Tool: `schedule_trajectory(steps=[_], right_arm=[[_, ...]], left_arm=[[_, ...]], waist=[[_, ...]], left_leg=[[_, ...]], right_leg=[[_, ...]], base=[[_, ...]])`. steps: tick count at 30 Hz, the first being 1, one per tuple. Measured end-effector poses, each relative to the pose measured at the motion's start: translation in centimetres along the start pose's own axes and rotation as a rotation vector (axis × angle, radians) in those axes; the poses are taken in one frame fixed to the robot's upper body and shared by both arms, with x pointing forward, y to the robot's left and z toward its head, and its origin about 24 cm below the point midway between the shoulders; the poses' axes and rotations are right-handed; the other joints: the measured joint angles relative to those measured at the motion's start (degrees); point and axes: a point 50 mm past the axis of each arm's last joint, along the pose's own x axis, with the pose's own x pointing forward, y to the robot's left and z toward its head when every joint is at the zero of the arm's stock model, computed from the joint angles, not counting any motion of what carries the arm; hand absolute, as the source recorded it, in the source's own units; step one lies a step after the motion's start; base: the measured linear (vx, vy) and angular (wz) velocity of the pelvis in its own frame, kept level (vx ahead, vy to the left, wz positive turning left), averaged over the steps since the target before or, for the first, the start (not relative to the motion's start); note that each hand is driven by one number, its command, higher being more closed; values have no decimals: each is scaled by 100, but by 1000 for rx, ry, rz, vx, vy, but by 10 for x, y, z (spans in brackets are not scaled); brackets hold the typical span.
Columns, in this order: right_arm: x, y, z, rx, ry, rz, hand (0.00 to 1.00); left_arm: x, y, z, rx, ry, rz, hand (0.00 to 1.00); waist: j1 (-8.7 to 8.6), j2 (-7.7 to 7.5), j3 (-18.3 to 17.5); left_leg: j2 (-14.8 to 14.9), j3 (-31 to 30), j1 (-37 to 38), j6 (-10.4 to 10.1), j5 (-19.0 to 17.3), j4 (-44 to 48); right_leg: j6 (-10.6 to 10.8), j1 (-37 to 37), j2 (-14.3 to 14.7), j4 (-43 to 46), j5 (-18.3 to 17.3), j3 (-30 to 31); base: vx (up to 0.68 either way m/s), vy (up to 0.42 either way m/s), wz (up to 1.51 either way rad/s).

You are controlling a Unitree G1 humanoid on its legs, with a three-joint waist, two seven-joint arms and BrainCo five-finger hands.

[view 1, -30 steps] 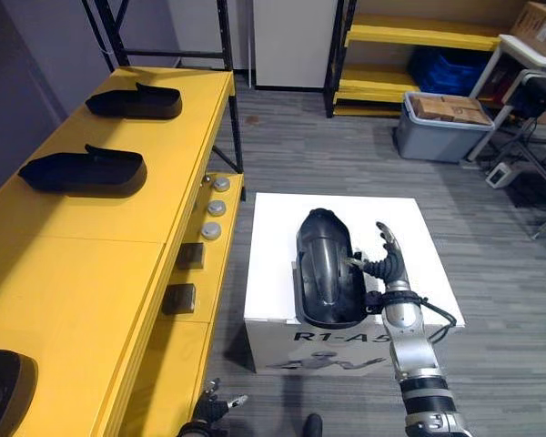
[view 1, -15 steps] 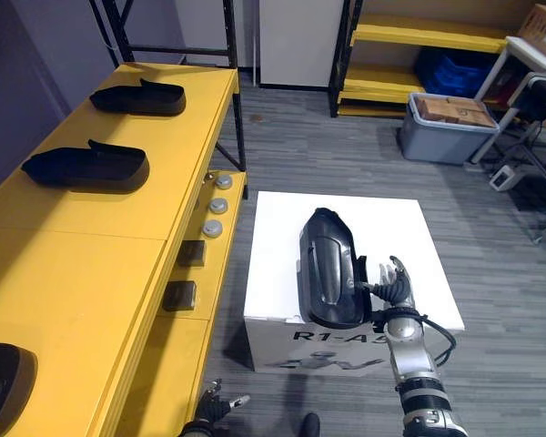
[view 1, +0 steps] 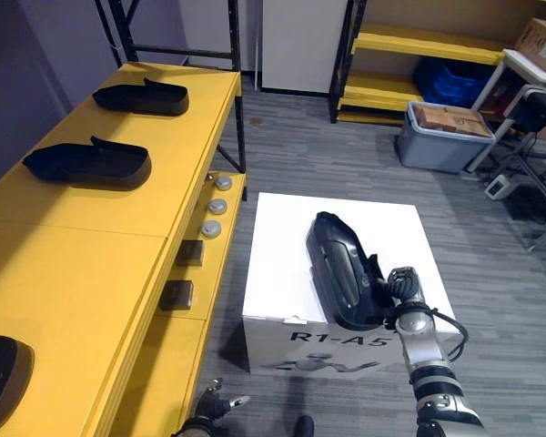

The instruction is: Walk over and take plastic housings, then place them on the shelf

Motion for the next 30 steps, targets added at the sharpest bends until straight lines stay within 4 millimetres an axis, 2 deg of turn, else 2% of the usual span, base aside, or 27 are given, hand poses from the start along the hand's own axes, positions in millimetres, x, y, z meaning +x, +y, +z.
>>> schedule_trajectory(steps=[6,8,11,12,17,20,25,30], right_arm=[[-2,6,4,99,-2,17,100],[-5,8,10,144,-26,13,100],[-12,8,16,178,-65,-7,100],[-20,2,16,180,-91,-42,100],[-27,-8,26,196,-152,-88,100],[-36,-12,40,233,-232,-128,100],[-41,-19,54,236,-310,-163,100],[-49,-16,76,246,-419,-155,100]], left_arm=[[0,1,2,-6,-8,10,0],[-1,4,9,-38,-42,25,0],[-6,13,33,-112,-163,74,0],[-13,24,60,-176,-288,129,0],[-31,38,100,-262,-490,200,0],[-58,48,139,-313,-707,266,0],[-85,52,170,-349,-899,297,0],[-96,35,193,-344,-1004,204,0]], waist=[[-3,-3,-2],[-3,-3,-2],[28,-3,-2],[124,0,0],[134,6,4],[139,10,6],[137,29,19],[137,61,31]], left_leg=[[-1,2,13,-5,-3,0],[0,3,13,-6,-3,0],[-1,-8,13,-5,-3,5],[-5,-14,-49,3,3,24],[-26,-32,-79,2,15,74],[-32,-44,-52,7,18,94],[-54,-85,-19,40,38,96],[-53,-120,-21,52,46,107]], right_leg=[[0,11,-1,1,0,7],[0,11,-1,1,0,8],[0,18,-1,1,0,1],[-1,-32,-2,32,0,1],[-3,-35,-17,33,0,-8],[-3,7,-22,33,1,-15],[-6,61,-40,2,0,-42],[-15,74,-38,1,6,-68]], base=[[0,0,0],[0,0,0],[0,0,0],[0,0,0],[0,0,1],[0,0,0],[0,0,4],[-3,-1,3]])
